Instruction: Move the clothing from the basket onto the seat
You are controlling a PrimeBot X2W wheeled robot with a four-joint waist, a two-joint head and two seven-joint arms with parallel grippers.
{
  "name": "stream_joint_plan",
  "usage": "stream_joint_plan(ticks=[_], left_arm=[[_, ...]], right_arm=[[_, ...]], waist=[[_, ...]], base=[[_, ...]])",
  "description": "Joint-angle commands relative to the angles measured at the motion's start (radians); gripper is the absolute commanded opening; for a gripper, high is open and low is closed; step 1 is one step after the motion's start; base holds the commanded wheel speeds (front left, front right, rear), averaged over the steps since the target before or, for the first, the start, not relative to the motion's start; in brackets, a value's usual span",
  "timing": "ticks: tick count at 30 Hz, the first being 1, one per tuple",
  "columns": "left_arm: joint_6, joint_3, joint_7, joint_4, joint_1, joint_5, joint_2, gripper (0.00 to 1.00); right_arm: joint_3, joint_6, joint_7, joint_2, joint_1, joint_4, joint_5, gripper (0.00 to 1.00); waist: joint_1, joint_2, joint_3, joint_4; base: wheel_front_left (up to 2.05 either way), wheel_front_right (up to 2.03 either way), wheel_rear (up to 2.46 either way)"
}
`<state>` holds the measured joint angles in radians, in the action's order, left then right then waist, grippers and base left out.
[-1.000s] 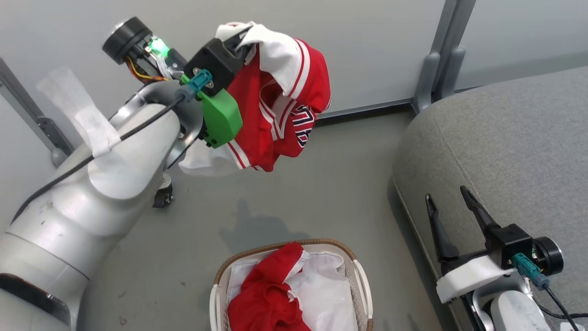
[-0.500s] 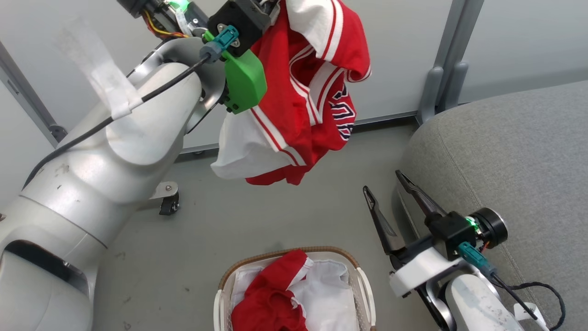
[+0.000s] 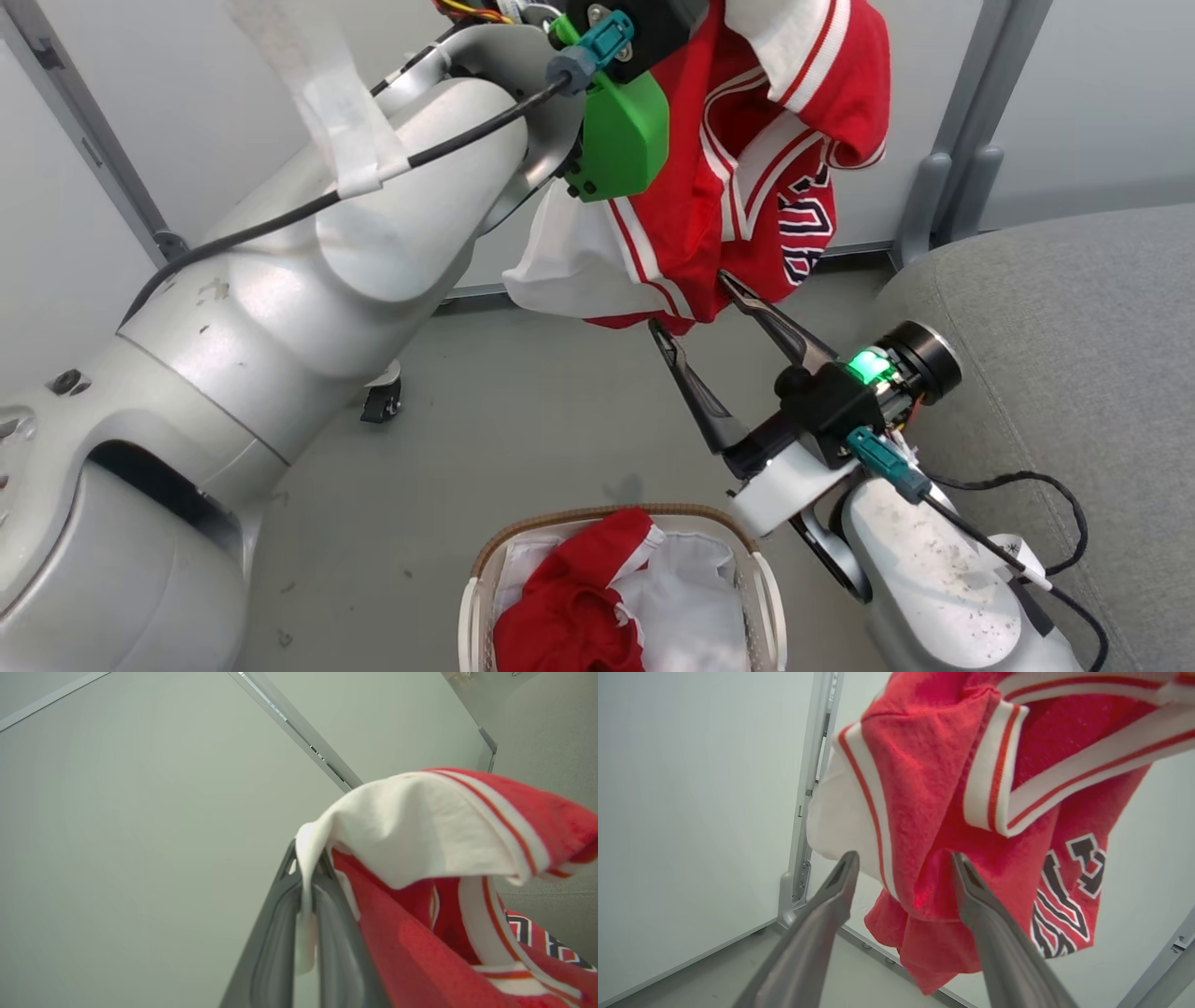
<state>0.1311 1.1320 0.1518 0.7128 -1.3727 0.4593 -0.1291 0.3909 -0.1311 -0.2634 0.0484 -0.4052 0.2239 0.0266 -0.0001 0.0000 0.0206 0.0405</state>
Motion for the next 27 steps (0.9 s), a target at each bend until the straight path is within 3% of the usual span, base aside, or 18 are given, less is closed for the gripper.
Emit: stream_joint_plan(ticks=[1,13,14,15,16,17,18,27], left_arm=[[-0.002,0.004,0.002,0.005,-0.021,0.01,0.01,0.0],[-0.002,0.035,-0.009,0.002,0.005,0.08,0.047,0.0],[-0.002,0.039,-0.009,0.0,0.008,0.083,0.047,0.0],[-0.002,0.04,-0.009,-0.001,0.011,0.088,0.047,0.0],[-0.002,0.042,-0.007,-0.001,0.014,0.093,0.045,0.0],[-0.002,0.042,-0.005,0.001,0.017,0.095,0.042,0.0],[-0.002,0.042,-0.004,0.004,0.021,0.1,0.038,0.0],[-0.009,0.038,0.012,0.038,0.057,0.124,0.008,0.0]], right_arm=[[0.011,0.001,-0.002,0.004,-0.022,0.01,0.005,1.0],[-0.061,0.001,-0.002,0.004,-0.124,0.043,0.099,1.0],[-0.065,0.001,-0.002,0.003,-0.131,0.055,0.101,0.84],[-0.067,0.001,-0.002,0.003,-0.135,0.066,0.099,0.46],[-0.069,0.001,-0.002,0.003,-0.141,0.081,0.092,0.3],[-0.071,0.001,-0.002,0.004,-0.146,0.089,0.089,0.05],[-0.071,0.001,-0.002,0.004,-0.15,0.097,0.086,0.0],[-0.073,0.001,-0.002,0.004,-0.156,0.121,0.059,0.0]], waist=[[0.0001,0.0,-0.002,0.01],[0.0001,0.0,-0.011,0.043],[0.0001,0.0,-0.012,0.045],[0.0001,0.0,-0.012,0.047],[0.0001,0.0,-0.012,0.049],[0.0001,0.0,-0.012,0.05],[0.0001,0.0,-0.013,0.051],[0.0001,0.0,-0.015,0.044]], base=[[0.0,0.0,0.0],[0.0,0.0,0.0],[0.0,0.0,0.0],[0.0,0.0,0.0],[0.0,0.0,0.0],[0.0,0.0,0.0],[0.0,0.0,0.0],[0.0,0.0,0.0]])
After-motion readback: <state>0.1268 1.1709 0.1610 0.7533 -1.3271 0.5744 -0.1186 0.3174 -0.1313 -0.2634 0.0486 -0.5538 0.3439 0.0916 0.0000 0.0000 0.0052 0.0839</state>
